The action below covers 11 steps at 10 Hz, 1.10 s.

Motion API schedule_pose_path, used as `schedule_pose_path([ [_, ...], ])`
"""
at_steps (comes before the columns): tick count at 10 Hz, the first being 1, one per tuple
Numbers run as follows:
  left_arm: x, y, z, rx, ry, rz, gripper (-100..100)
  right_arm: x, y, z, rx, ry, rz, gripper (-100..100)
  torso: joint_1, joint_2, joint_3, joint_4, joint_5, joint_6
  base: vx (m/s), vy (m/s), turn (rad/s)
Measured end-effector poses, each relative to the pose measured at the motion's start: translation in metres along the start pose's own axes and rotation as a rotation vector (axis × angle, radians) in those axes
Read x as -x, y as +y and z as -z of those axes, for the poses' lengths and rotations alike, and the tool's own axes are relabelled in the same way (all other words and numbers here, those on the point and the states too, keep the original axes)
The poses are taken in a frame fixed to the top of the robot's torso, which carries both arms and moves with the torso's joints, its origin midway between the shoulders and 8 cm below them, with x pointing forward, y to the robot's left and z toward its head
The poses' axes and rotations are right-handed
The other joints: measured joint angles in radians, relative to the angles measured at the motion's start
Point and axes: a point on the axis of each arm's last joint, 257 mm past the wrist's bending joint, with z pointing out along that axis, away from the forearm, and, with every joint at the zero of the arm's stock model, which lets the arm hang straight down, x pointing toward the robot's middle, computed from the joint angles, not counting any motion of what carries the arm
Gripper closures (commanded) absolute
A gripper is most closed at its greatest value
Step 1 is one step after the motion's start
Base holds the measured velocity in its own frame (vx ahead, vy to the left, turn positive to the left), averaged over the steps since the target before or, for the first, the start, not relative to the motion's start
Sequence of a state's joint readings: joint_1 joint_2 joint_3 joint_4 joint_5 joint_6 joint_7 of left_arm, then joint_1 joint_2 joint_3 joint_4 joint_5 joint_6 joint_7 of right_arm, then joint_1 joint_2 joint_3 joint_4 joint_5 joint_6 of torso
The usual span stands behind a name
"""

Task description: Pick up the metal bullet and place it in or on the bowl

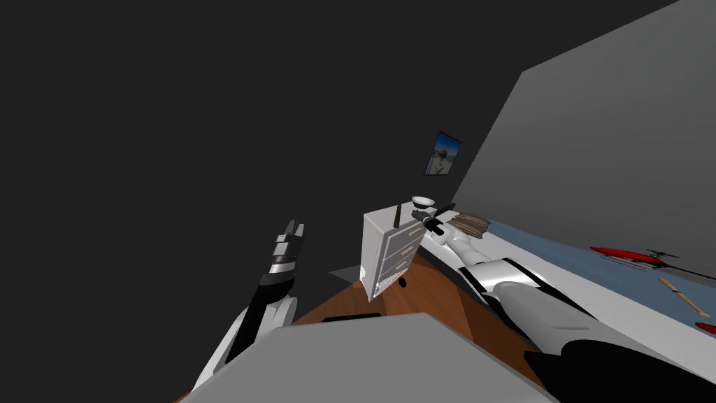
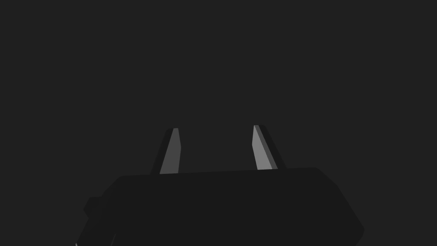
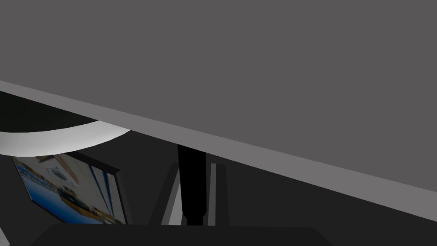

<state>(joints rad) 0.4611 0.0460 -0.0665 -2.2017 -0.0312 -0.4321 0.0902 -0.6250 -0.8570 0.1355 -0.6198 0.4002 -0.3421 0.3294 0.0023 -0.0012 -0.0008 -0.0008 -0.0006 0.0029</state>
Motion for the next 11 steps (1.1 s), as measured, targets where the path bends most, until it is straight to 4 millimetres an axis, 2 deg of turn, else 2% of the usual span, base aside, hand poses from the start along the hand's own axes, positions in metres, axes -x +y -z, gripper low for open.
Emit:
schedule_pose_path([
  [2, 0.0, 0.0, 0.0, 0.0, 0.0, 0.0, 0, -0.003, 0.007, -0.002, 0.02, 0.001, 0.0, 100, 0.0, 0.0, -0.001, -0.001, -0.001, -0.002, 0.025, 0.043, -0.167],
  [3, 0.0, 0.0, 0.0, 0.0, 0.0, 0.0, 0, -0.004, 0.017, -0.005, 0.041, 0.002, 0.0, 100, 0.0, -0.001, -0.001, -0.002, -0.001, -0.001, 0.014, 0.026, -0.057],
  [4, 0.0, 0.0, 0.0, 0.0, 0.0, 0.0, 0, -0.004, 0.018, -0.005, 0.045, 0.002, 0.0, 0, -0.002, 0.0, -0.001, -0.002, -0.002, -0.002, 0.0, 0.0, 0.0],
  [5, 0.0, 0.0, 0.0, 0.0, 0.0, 0.0, 0, -0.004, 0.017, -0.005, 0.044, 0.002, 0.0, 100, -0.003, 0.0, -0.001, -0.002, -0.002, -0.002, 0.009, -0.029, 0.15],
  [11, 0.0, 0.0, 0.0, 0.0, 0.0, 0.0, 0, 0.041, -0.025, -0.01, -0.032, 0.016, 0.078, 100, -0.007, -0.001, -0.001, -0.002, -0.002, -0.002, 0.01, -0.063, 0.116],
])
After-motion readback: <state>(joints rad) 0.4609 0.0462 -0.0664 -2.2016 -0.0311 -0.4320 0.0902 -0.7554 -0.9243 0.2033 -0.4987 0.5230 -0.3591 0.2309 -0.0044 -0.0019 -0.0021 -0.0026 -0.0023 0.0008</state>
